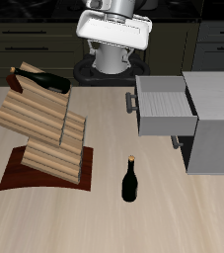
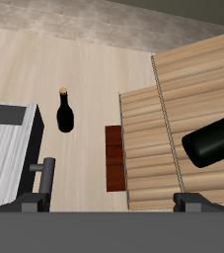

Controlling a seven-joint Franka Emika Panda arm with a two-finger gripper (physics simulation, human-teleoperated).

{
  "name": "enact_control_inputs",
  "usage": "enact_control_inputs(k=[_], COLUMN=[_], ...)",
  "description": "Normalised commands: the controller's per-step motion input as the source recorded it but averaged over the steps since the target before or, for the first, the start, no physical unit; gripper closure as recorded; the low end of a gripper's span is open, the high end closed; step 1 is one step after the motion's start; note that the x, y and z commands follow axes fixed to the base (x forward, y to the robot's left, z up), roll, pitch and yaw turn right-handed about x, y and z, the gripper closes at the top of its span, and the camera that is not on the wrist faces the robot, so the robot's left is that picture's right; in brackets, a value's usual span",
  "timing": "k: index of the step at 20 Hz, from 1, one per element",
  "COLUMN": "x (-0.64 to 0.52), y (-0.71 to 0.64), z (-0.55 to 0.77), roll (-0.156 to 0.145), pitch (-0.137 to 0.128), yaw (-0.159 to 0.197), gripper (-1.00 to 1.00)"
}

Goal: Place the wine bottle from the drawer onto the top layer of the wine rack and close the drawer

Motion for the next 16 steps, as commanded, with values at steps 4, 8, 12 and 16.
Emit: enact_control_inputs(k=[4,8,12,16], x=[0.01,-0.04,-0.1,-0.15], y=[0.14,0.21,0.13,-0.07], z=[0.07,0.0,-0.02,0.07], roll=[-0.021,-0.004,0.015,-0.018], pitch=[0.046,0.041,0.054,0.026], yaw=[0.144,0.147,0.079,0.089], gripper=[-1.0,-1.0,-1.0,-1.0])
